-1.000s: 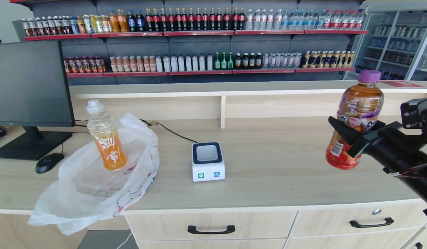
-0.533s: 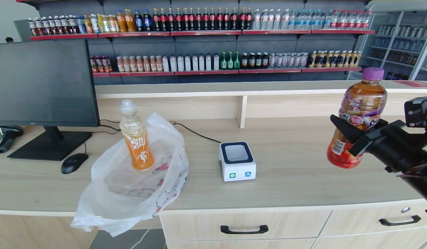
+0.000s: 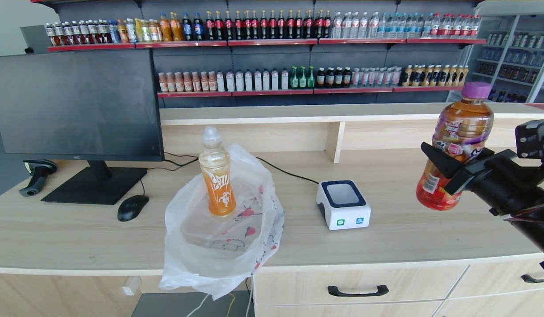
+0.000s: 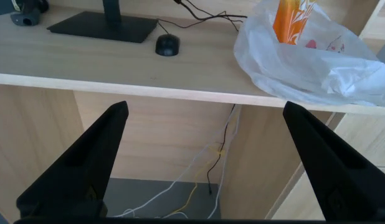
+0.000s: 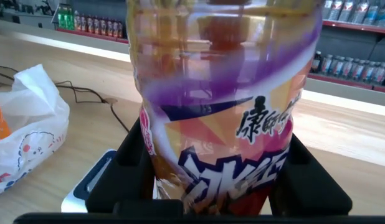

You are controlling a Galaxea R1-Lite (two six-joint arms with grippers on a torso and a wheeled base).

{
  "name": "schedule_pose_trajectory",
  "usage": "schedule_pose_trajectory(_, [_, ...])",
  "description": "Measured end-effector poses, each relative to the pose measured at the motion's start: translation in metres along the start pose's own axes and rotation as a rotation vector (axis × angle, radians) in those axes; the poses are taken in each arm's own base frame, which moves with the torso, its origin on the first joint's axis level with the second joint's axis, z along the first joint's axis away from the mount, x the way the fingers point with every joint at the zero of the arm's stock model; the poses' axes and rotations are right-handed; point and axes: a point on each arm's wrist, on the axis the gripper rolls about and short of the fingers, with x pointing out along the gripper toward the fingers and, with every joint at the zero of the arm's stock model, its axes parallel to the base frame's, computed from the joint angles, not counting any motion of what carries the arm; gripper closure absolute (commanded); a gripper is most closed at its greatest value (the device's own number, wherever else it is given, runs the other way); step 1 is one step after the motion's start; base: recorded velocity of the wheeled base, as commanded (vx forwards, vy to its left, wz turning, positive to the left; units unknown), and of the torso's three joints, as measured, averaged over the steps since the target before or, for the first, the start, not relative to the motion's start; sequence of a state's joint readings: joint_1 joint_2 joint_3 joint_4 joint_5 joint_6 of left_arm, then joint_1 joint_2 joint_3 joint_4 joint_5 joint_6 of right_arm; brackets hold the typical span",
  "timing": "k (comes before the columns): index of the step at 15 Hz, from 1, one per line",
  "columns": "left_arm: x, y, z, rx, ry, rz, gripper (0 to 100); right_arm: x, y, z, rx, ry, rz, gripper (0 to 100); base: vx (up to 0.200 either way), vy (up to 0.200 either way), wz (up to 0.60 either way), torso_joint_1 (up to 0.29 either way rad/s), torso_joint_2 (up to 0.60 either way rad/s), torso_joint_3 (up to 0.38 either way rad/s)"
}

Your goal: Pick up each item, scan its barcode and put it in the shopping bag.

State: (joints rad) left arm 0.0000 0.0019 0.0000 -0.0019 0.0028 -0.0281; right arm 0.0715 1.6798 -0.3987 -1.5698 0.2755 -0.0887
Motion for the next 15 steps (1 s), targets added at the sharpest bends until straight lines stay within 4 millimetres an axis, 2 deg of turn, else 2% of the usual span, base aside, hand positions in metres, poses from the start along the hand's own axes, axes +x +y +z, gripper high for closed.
schedule_pose_trajectory(5, [0.0, 0.0, 0.0, 0.007, 0.0, -0.002, 0, 0.002, 0.002, -0.005, 0.009, 0.014, 0.013, 100, 0.0, 0.0, 0.0, 0.0, 0.0, 0.0])
schedule_pose_trajectory(10, [0.0, 0.0, 0.0, 0.005, 0.001, -0.002, 0, 0.004, 0.008, -0.008, 0.011, 0.02, 0.034, 100, 0.2, -0.16, 0.0, -0.001, 0.0, 0.005])
schedule_pose_trajectory(15, [0.0, 0.0, 0.0, 0.005, 0.001, -0.002, 0, 0.007, 0.014, -0.014, -0.005, 0.043, 0.061, 100, 0.0, 0.0, 0.0, 0.0, 0.0, 0.0])
